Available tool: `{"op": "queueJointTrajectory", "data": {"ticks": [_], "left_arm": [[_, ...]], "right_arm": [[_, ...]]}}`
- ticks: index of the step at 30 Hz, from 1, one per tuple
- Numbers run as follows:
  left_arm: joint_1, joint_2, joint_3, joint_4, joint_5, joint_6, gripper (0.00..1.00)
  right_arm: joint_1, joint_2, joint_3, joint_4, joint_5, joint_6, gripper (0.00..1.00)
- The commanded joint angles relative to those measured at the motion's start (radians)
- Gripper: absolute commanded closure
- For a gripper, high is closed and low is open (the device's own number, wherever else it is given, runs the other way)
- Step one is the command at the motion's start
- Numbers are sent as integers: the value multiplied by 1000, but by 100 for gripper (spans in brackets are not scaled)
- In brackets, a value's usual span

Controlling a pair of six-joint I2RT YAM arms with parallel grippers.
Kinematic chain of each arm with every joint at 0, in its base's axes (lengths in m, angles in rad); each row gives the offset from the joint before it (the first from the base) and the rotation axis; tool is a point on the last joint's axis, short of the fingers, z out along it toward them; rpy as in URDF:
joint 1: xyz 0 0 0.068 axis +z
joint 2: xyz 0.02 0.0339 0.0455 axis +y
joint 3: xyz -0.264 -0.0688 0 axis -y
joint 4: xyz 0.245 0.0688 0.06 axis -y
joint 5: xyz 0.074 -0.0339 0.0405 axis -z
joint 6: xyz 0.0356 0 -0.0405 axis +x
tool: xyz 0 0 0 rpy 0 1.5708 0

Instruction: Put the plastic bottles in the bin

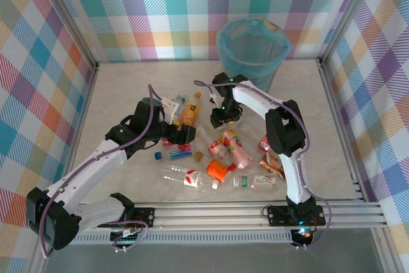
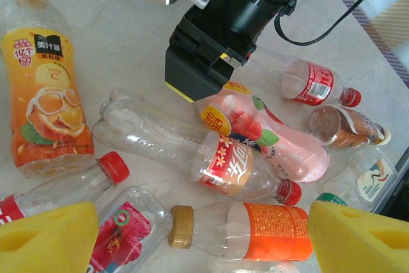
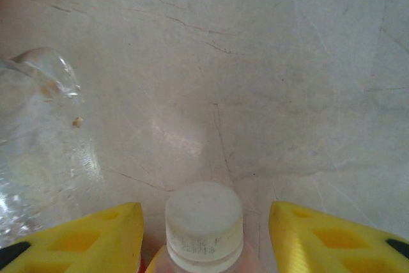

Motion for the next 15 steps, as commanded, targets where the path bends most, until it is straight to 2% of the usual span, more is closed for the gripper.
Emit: {"op": "queueJointTrajectory", "data": {"ticks": [1, 15], "left_arm": [[-7, 7, -5, -23, 1, 21, 15], [-7, 31, 7, -38, -3, 32, 15]], "right_arm": [[7, 29, 33, -46, 5, -26, 45], [12, 42, 38, -29, -4, -44, 54]]}}
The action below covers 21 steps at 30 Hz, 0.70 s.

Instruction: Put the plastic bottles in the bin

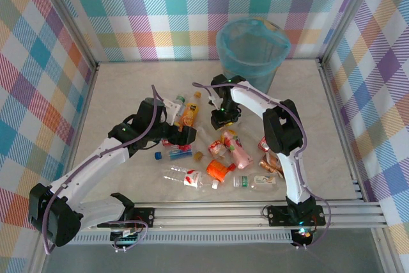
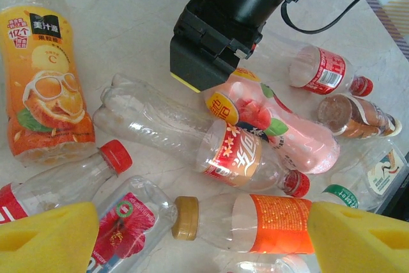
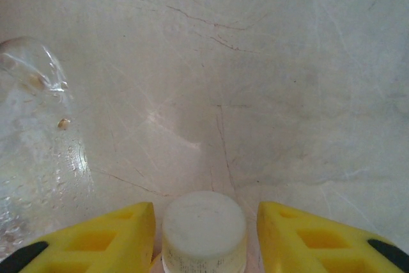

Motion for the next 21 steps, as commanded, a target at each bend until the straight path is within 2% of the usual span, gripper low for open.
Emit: {"op": "queueJointTrajectory", "data": {"ticks": [1, 10, 21], "left_arm": [[-7, 0, 7, -22, -4, 26, 15], [-7, -1, 11, -31, -19, 36, 14], [-7, -11, 22, -22, -22, 36, 14]], "right_arm": [[5, 14, 19, -11, -7, -18, 54], [6, -18, 13, 9, 3, -28, 63], [15, -139, -21, 47, 37, -37, 75]]}}
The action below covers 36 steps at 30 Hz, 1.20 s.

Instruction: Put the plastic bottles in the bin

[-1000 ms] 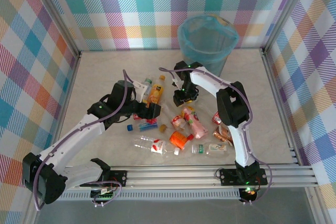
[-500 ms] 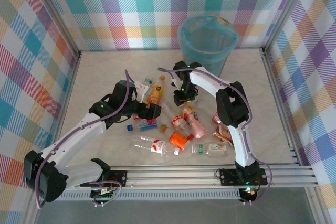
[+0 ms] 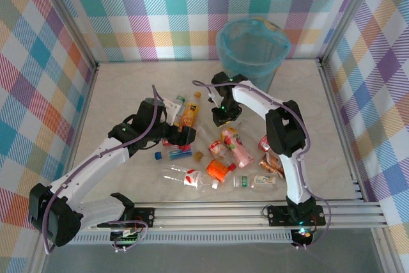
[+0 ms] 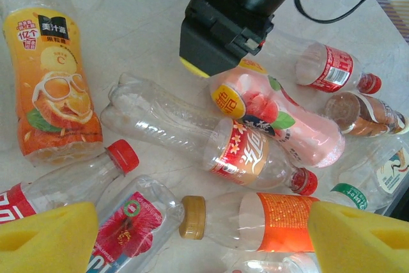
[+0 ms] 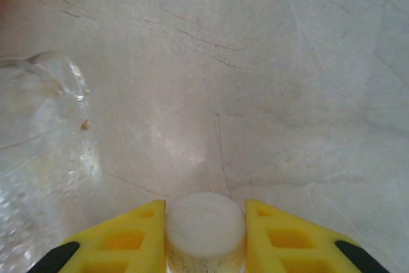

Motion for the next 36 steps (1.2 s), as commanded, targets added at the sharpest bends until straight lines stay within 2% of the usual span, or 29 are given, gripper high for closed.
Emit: {"op": "queueJointTrajectory", "data": {"ticks": [1, 10, 15, 24, 31, 36], "left_arm": [[-7, -12, 25, -16, -6, 18, 14], [-7, -31, 96, -26, -29, 11, 14], [-7, -44, 200, -20, -117, -3, 15], [-7, 16, 449, 57, -256, -9, 16], [-7, 202, 707, 96, -231, -15, 17], [-7, 353, 902, 119, -185, -45, 18]], "right_arm": [[15, -104, -12, 20, 21, -19, 76], [35, -268, -45, 100, -14, -49, 81], [42, -360, -2, 141, -36, -55, 83], [42, -442, 279, 200, -64, -63, 85], [19, -405, 552, 311, 52, -154, 87], [-64, -350, 655, 446, 100, -175, 87]]}}
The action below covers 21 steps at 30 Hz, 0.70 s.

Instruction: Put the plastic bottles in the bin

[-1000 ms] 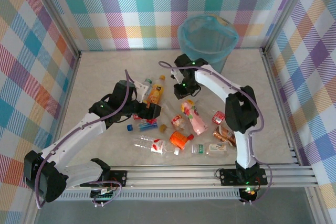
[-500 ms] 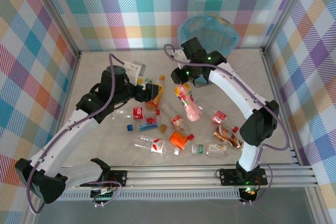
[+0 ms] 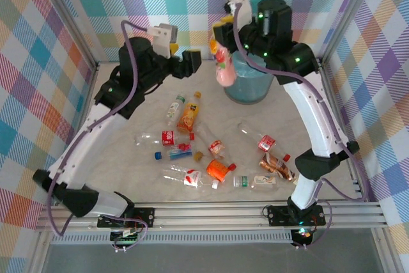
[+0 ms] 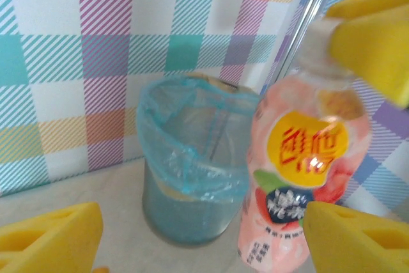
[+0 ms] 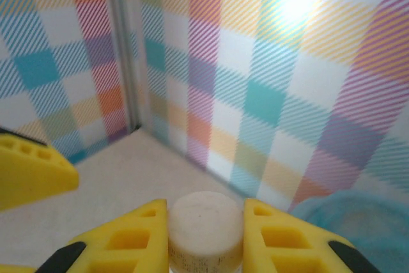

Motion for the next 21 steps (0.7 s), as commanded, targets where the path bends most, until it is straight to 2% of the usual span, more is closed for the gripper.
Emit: {"op": "queueJointTrajectory", "data": {"ticks": [1, 9, 21], "left_arm": [[-7, 71, 109, 38, 36, -32, 18], [-7, 213, 242, 41, 73, -62, 19], [-7, 350, 320, 3, 85, -57, 19]], "right_arm": [[-65, 55, 74, 135, 69, -42, 87], [-209, 169, 95, 343, 129, -26, 87], [-203, 309, 31, 457, 198, 35, 87]]}}
